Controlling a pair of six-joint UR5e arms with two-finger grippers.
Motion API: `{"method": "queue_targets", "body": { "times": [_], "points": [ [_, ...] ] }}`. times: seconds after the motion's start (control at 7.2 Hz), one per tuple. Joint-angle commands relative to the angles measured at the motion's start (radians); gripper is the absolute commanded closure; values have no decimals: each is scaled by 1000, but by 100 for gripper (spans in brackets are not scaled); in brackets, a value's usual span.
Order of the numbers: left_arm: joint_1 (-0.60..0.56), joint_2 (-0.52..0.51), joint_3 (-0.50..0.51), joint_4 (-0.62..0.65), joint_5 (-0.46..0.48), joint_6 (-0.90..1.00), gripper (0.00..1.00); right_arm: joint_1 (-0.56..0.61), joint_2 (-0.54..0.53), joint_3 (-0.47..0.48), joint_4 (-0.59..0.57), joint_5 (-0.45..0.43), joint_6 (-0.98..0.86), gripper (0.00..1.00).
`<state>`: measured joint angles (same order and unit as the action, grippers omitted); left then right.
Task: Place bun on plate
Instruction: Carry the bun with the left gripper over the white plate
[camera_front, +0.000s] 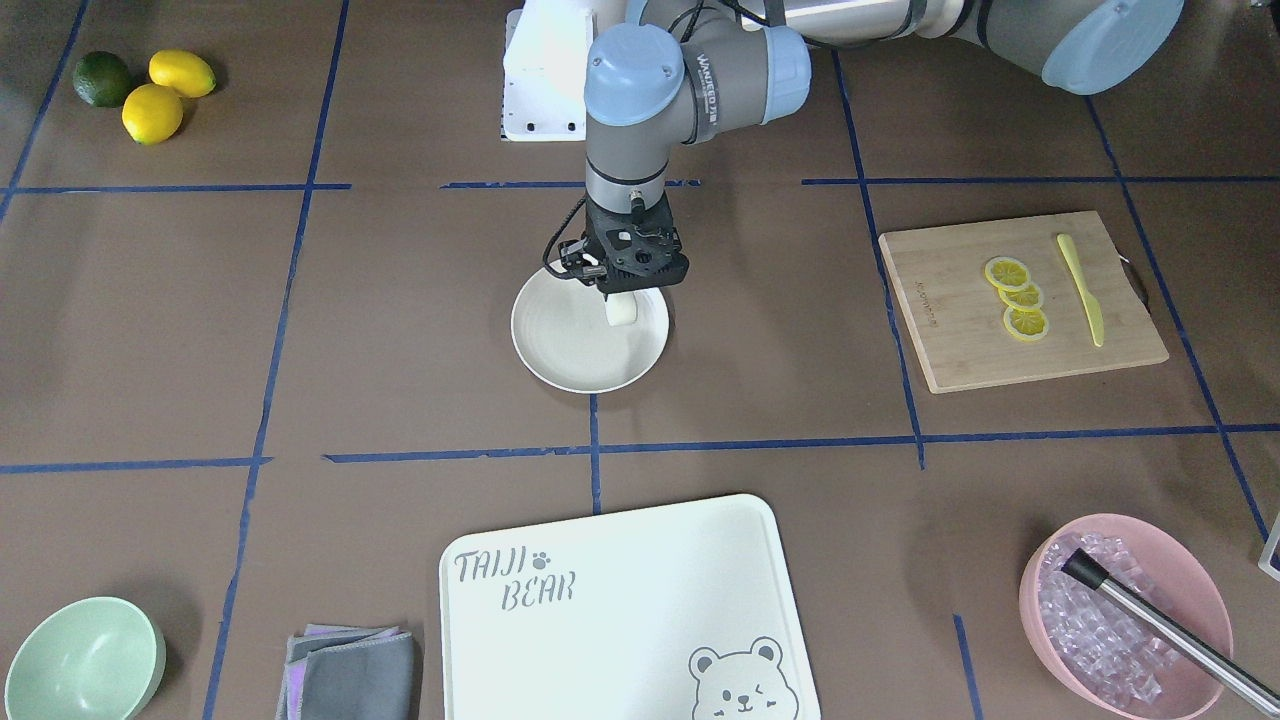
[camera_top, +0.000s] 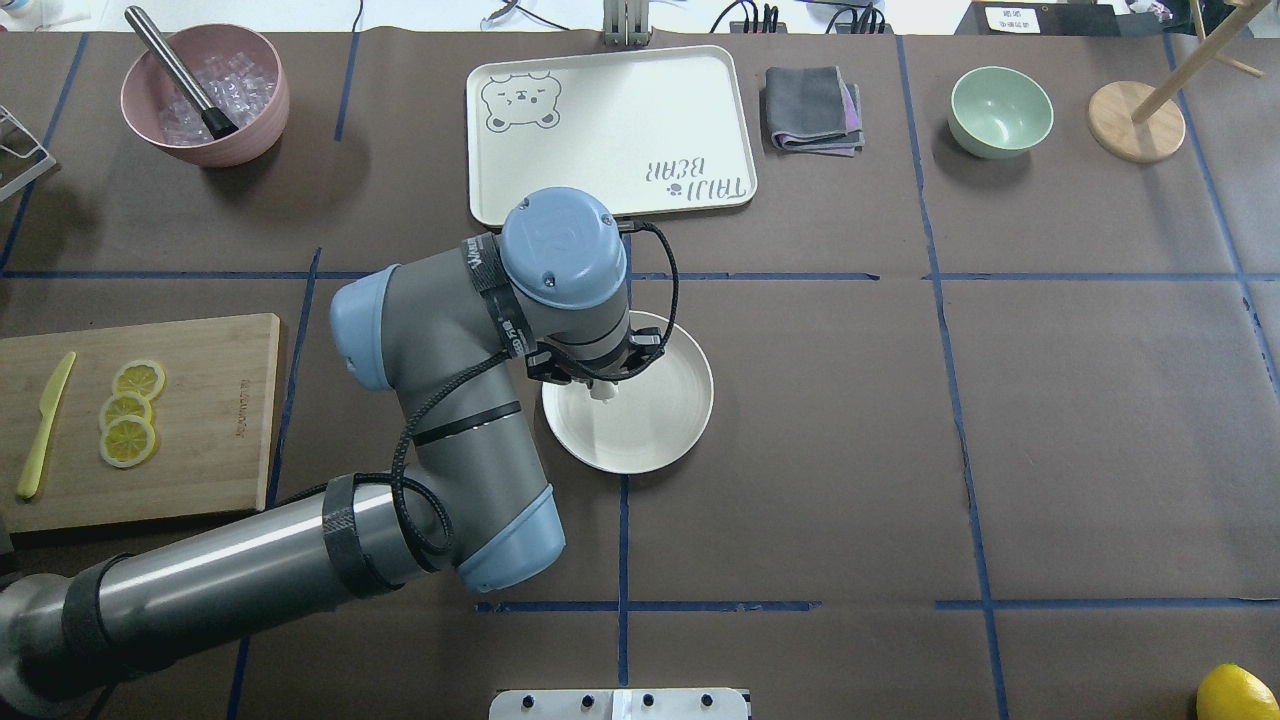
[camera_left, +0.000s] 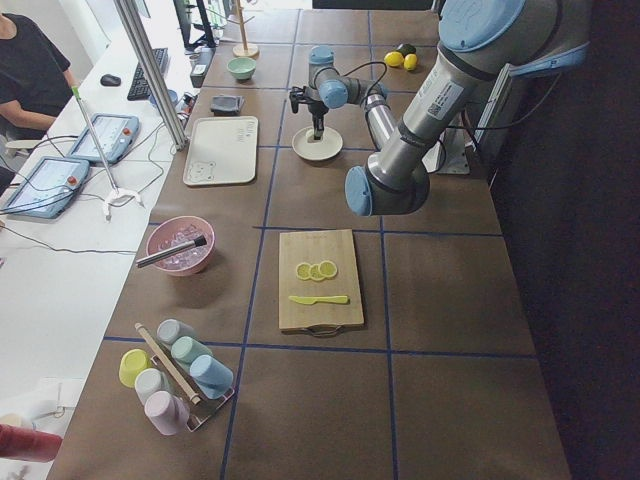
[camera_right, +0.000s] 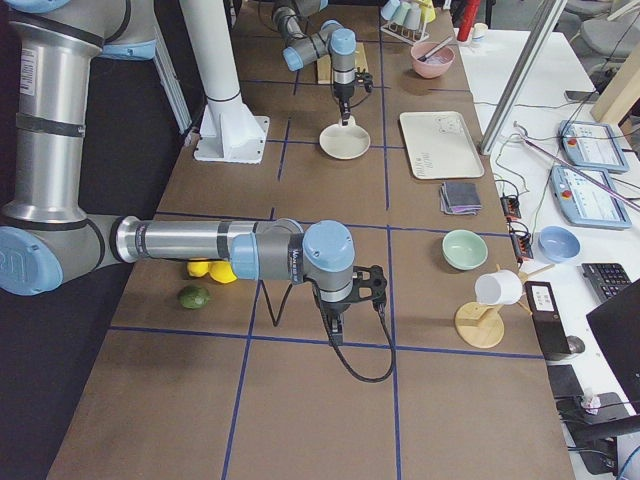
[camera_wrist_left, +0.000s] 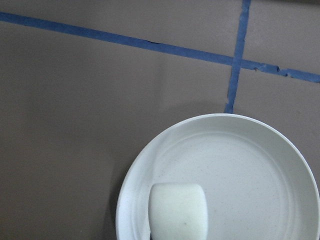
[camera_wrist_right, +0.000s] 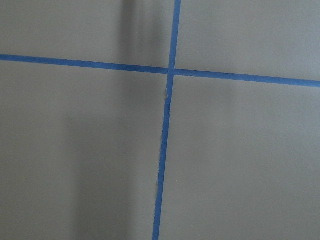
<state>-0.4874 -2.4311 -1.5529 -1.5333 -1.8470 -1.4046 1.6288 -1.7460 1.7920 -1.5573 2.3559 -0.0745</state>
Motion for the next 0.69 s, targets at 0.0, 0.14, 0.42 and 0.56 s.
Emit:
{"method": "queue_targets", "body": {
  "times": [0.0, 0.14, 0.42, 0.56],
  "points": [
    [32, -55, 77, -11, 20, -16, 70, 14, 8, -10, 9, 29, 5, 0],
    [36, -71, 141, -68, 40, -16, 70, 16, 10, -2, 8, 49, 36, 0],
    [39, -69, 174, -111, 48, -11, 70, 16, 11, 1, 11, 63, 56, 0],
    [38, -68, 175, -111, 48, -7, 68, 16, 11, 1, 11, 63, 56, 0]
  ]
}}
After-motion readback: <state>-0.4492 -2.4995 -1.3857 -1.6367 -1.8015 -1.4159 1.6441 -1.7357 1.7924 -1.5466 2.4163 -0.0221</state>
